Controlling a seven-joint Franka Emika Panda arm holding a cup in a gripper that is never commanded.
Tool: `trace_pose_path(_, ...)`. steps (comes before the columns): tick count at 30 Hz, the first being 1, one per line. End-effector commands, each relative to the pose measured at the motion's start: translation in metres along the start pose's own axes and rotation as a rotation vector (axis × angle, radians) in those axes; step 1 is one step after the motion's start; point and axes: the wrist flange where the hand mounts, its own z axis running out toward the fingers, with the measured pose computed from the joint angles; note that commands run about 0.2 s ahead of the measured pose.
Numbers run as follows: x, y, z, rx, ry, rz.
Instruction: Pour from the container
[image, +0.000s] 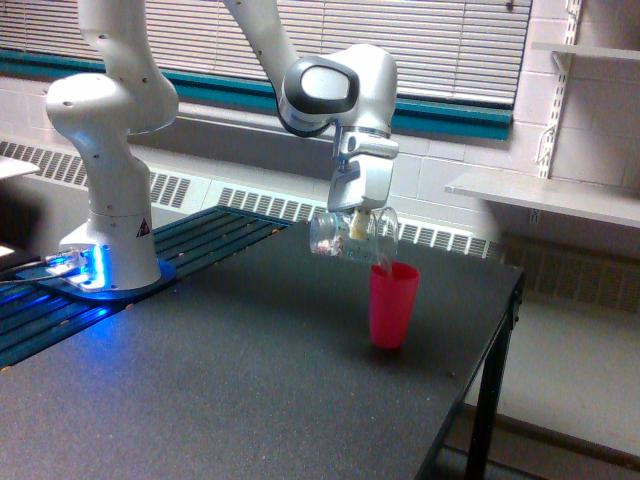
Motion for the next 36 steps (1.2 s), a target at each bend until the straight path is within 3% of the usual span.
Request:
trace_pose_path(1,-0.0007,-0.0067,-0.0033,-0.018,0.001,-0.048)
trace_pose_path(19,0.0047,-0.0087,-0.0061,-0.035,0.000,-0.073)
trace_pose_path(36,0.0039,-0.0001,-0.0098,-0.008,0.007,-0.053)
